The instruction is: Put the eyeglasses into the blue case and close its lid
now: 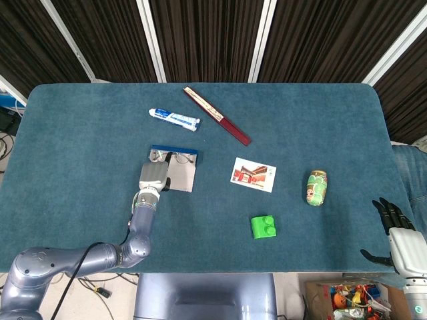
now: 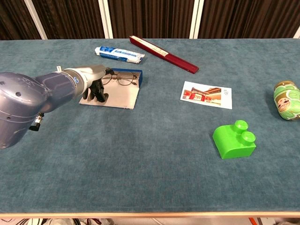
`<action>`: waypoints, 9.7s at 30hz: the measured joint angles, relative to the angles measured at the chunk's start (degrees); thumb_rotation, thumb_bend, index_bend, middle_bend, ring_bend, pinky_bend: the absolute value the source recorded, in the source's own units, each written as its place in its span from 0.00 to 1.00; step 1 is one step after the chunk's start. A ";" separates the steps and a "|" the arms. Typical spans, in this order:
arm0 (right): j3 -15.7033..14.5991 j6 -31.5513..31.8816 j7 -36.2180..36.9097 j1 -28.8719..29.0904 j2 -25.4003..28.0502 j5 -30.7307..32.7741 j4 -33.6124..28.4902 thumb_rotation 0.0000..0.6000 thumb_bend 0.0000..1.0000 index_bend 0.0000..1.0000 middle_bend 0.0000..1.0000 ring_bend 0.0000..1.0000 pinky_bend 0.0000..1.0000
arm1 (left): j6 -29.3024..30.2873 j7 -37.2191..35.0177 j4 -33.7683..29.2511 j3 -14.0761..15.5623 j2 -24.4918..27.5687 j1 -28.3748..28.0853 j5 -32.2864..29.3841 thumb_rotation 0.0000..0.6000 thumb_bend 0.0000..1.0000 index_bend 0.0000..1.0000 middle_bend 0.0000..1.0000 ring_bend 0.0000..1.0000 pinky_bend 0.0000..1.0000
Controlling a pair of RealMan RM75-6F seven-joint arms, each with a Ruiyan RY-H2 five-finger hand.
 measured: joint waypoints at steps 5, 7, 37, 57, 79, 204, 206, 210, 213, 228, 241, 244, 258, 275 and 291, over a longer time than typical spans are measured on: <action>0.02 0.04 0.00 -0.02 0.03 0.00 -0.05 1.00 0.14 0.00 0.00 0.03 0.18 | 0.06 0.40 0.67 -0.06 -0.65 -0.33 0.36 1.00 0.51 0.00 0.72 0.62 0.61; 0.03 0.05 0.01 -0.02 0.03 0.02 -0.07 1.00 0.14 0.00 0.00 0.03 0.18 | 0.17 0.51 0.89 0.00 -0.86 -0.38 0.58 1.00 0.51 0.00 0.72 0.63 0.61; -0.02 -0.05 0.57 -0.02 0.15 -0.13 -0.22 1.00 0.14 0.00 0.00 0.03 0.18 | 8.64 0.63 -18.73 9.13 9.22 5.73 17.83 1.00 0.12 0.09 0.17 0.07 0.12; -0.03 -0.89 1.31 0.17 0.52 0.37 -0.45 1.00 0.14 0.00 0.00 0.03 0.18 | 5.96 -0.95 -8.47 11.66 6.19 6.98 24.45 1.00 0.12 0.13 0.21 0.10 0.13; -0.05 -1.15 1.33 0.24 0.51 0.59 -0.36 1.00 0.14 0.00 0.00 0.03 0.18 | 4.23 -2.30 -0.67 9.66 0.79 7.44 26.66 1.00 0.18 0.19 0.21 0.09 0.12; -0.01 -3.55 1.38 0.61 1.77 3.23 -2.57 1.00 0.15 0.00 0.00 0.03 0.18 | 7.96 1.73 -8.14 3.48 4.79 12.90 28.56 1.00 0.40 0.60 0.18 0.07 0.07; -0.02 -3.54 1.32 0.60 1.75 3.22 -2.56 1.00 0.15 0.00 0.00 0.03 0.18 | 7.05 2.69 -7.26 2.75 4.41 12.05 26.79 1.00 0.40 0.60 0.18 0.07 0.07; 0.00 -3.56 1.22 0.60 1.74 3.33 -2.59 1.00 0.15 0.00 0.00 0.03 0.18 | 5.73 3.84 -5.67 1.74 3.72 10.68 24.86 1.00 0.40 0.60 0.18 0.07 0.07; 0.01 -3.58 1.13 0.60 1.74 3.43 -2.65 1.00 0.15 0.00 0.00 0.03 0.18 | 5.45 4.00 -4.52 1.11 3.23 9.85 24.32 1.00 0.40 0.60 0.18 0.07 0.07; 0.02 -3.73 0.87 0.63 1.73 3.65 -2.72 1.00 0.15 0.00 0.00 0.03 0.18 | 5.71 4.76 -1.62 -0.77 2.46 6.93 22.58 1.00 0.40 0.60 0.18 0.07 0.07; 0.01 -3.91 0.38 0.68 1.73 3.94 -2.69 1.00 0.15 0.00 0.00 0.03 0.18 | 4.43 4.38 6.07 -2.31 -0.15 4.24 21.56 1.00 0.40 0.60 0.18 0.07 0.07; -0.02 -4.04 0.24 0.71 1.75 4.05 -2.70 1.00 0.15 0.00 0.00 0.03 0.18 | 3.96 4.29 7.37 -2.41 -0.79 3.77 21.38 1.00 0.40 0.60 0.18 0.07 0.07; 0.00 -4.46 -0.02 0.78 1.88 4.59 -2.98 1.00 0.16 0.00 0.00 0.03 0.18 | 2.35 4.03 14.22 -3.76 -3.93 1.29 20.32 1.00 0.40 0.59 0.18 0.07 0.06; 0.01 -4.83 -0.14 0.86 2.07 5.04 -3.30 1.00 0.16 0.00 0.00 0.03 0.18 | -0.66 4.15 21.55 -5.33 -7.56 -1.14 19.06 1.00 0.40 0.33 0.18 0.07 0.06; 0.03 -5.11 0.37 0.88 2.30 5.30 -3.56 1.00 0.16 0.00 0.00 0.03 0.18 | 0.53 4.41 23.09 -5.58 -8.47 -1.58 20.60 1.00 0.35 0.01 0.10 0.04 0.04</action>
